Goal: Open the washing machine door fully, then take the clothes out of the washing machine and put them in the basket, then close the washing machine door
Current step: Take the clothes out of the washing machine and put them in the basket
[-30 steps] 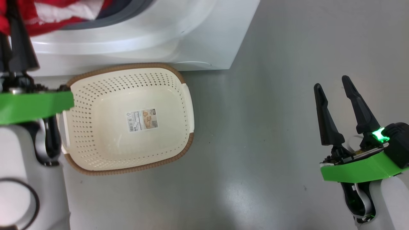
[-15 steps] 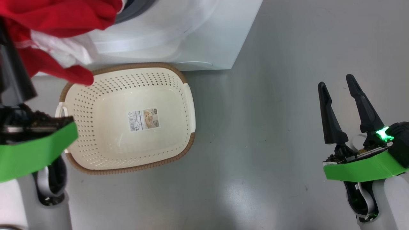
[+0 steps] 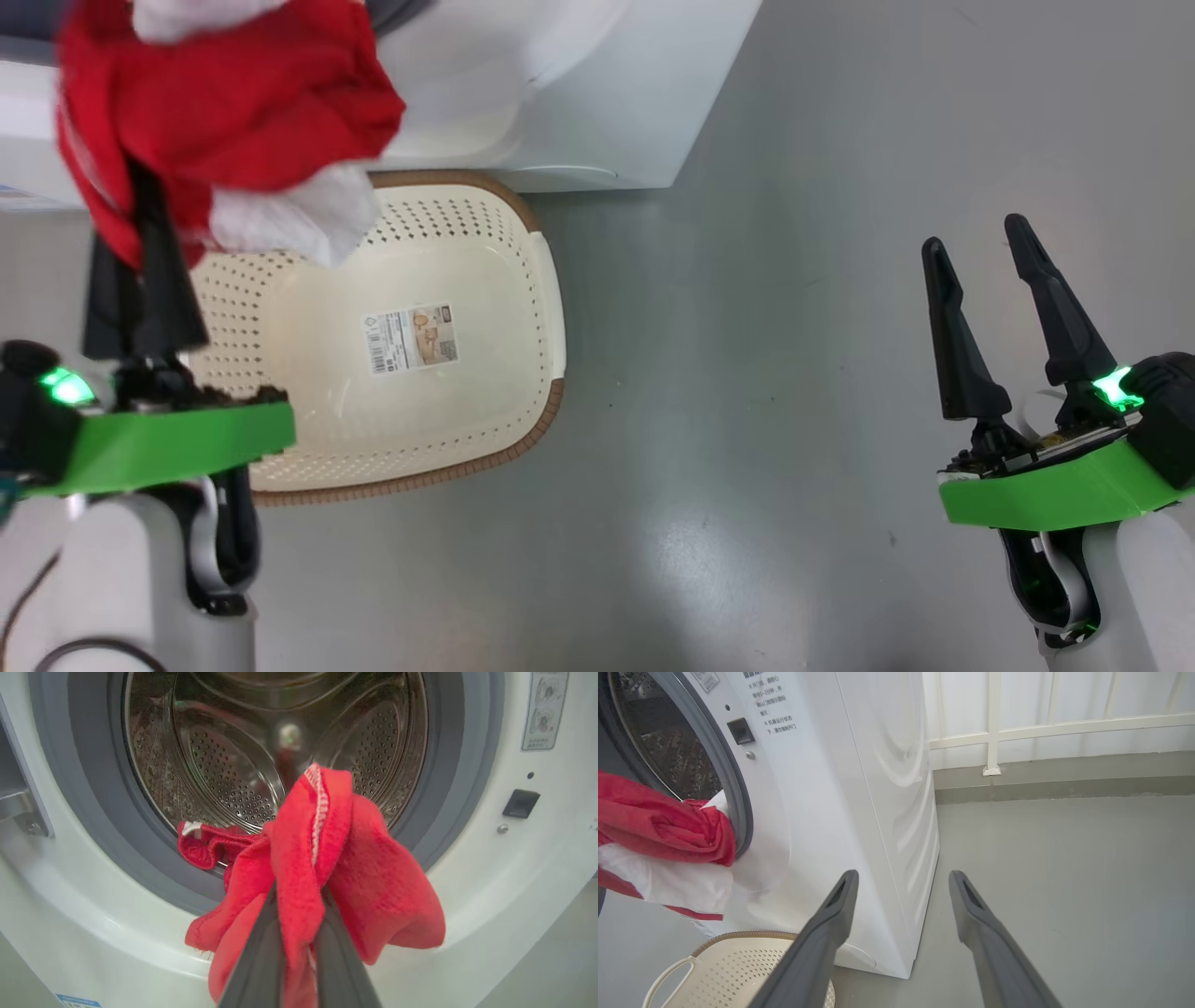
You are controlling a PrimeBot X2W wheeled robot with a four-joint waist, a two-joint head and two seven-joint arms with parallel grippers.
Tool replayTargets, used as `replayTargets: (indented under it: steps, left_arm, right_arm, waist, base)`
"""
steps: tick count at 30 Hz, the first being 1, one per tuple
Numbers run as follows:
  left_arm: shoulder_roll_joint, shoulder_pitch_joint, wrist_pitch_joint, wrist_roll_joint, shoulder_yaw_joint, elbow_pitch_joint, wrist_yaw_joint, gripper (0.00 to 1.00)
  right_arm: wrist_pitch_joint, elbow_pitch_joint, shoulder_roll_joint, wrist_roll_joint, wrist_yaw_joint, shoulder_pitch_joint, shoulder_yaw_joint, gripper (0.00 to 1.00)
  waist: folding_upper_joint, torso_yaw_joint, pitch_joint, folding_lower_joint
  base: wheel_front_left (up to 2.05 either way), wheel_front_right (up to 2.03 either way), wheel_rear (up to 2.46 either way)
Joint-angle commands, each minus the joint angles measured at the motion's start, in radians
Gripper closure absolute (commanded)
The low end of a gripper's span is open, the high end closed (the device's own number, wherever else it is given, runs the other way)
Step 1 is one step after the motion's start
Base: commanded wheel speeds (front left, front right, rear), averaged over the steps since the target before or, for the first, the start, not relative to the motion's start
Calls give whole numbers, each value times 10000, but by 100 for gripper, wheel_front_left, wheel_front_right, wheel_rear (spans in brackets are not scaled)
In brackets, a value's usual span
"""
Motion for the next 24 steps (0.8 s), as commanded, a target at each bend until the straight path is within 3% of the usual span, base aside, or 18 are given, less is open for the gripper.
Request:
replayTargets:
  steps: [1, 24]
  left_arm:
    - [284, 320, -40, -97, 241, 103, 52, 100]
    - [283, -1375, -40, 349, -306, 5494, -304, 100]
  right_arm:
    - [-63, -239, 19, 19, 73, -6, 277, 0]
    - [-63, -437, 45, 11, 73, -370, 420, 0]
  waist:
    - [0, -56, 56, 0]
    - [0, -463, 1490, 0]
  base:
    - [0, 0, 0]
    - [0, 0, 0]
